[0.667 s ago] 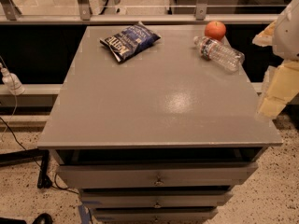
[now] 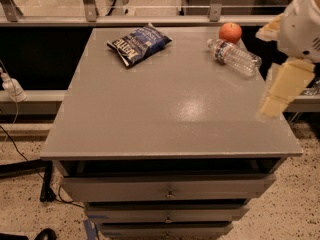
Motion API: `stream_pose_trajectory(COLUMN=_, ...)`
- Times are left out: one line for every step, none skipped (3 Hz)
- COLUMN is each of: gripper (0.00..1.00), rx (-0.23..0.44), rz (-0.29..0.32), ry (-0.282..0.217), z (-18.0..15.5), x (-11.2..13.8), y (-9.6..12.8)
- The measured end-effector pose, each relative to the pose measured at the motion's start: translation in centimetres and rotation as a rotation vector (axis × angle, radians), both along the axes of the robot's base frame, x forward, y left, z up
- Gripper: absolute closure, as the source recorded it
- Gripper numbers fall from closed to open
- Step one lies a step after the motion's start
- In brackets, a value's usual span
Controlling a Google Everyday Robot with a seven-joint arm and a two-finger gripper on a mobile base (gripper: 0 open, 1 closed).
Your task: Move blue chip bag near apple
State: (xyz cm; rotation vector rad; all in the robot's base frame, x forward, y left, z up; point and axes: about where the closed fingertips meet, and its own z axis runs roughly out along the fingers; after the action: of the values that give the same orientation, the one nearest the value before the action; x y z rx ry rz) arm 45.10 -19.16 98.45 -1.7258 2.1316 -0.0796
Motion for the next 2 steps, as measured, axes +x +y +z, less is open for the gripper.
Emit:
stream_pose_trajectory(gripper=0.00, rx=0.100, rz=0.086, ry=-0.106, z=1.0, x=4.0, y=4.7)
stream_pose_trajectory(gripper=0.00, rx=0.204, rz=0.163, ry=-0.238, z=2.9, x=8.6, y=9.5)
